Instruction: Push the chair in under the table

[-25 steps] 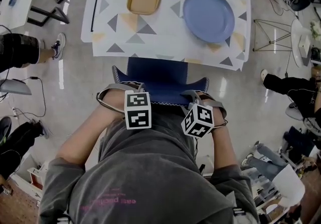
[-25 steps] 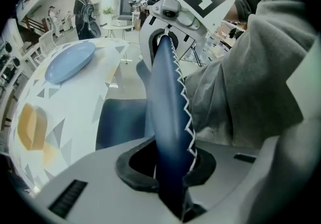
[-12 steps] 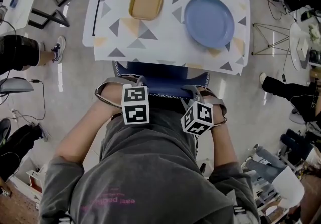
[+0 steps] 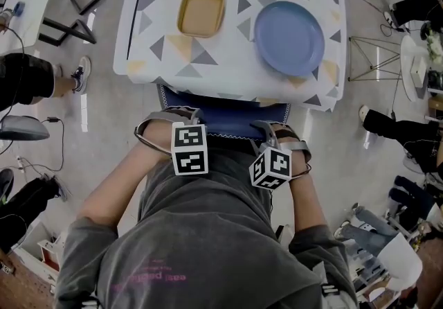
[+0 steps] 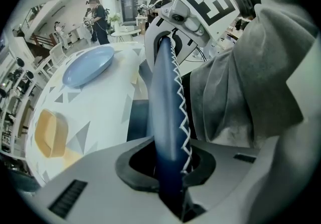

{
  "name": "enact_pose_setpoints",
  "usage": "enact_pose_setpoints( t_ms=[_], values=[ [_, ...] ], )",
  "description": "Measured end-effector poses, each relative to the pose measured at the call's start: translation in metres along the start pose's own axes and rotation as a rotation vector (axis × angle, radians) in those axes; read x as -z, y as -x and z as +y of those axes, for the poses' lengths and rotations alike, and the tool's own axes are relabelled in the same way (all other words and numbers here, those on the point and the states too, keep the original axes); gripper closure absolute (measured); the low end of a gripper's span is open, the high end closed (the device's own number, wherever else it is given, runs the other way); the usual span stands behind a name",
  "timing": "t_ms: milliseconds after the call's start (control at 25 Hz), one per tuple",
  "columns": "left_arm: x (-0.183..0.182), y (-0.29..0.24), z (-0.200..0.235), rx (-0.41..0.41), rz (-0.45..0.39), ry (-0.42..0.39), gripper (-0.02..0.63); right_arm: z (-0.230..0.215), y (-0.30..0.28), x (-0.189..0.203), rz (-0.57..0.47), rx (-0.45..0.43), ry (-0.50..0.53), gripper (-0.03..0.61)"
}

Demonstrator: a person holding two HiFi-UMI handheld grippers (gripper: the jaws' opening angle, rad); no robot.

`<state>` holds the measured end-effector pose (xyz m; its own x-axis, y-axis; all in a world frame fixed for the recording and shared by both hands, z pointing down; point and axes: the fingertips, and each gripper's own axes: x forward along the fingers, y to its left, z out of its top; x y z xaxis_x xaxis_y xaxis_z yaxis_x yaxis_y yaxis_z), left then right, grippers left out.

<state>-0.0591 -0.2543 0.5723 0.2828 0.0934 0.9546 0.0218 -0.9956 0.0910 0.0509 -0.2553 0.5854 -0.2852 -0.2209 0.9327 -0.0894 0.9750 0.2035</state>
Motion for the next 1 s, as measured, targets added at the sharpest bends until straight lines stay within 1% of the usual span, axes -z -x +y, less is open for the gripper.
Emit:
enact_pose_setpoints(
  t_ms=[280, 520, 800, 1000],
  values=[
    [0.004, -0.013, 0.016, -0.015, -0.011, 0.007, 0.554, -0.017, -0.016, 0.004, 0.005, 0.042, 0.029, 0.515],
    [0.005, -0.023, 0.027, -0.031, -0.01, 0.004, 0.554, -0.027, -0.028, 0.008, 0.003, 0.067, 0.028, 0.514],
    [0.007, -0.033, 0.037, -0.042, 0.0, 0.009, 0.554, -0.033, -0.041, 0.012, -0.006, 0.076, 0.038, 0.514],
    [0.007, -0.036, 0.043, -0.03, -0.02, 0.026, 0.552, -0.039, -0.046, 0.015, -0.011, 0.083, 0.036, 0.512]
  ],
)
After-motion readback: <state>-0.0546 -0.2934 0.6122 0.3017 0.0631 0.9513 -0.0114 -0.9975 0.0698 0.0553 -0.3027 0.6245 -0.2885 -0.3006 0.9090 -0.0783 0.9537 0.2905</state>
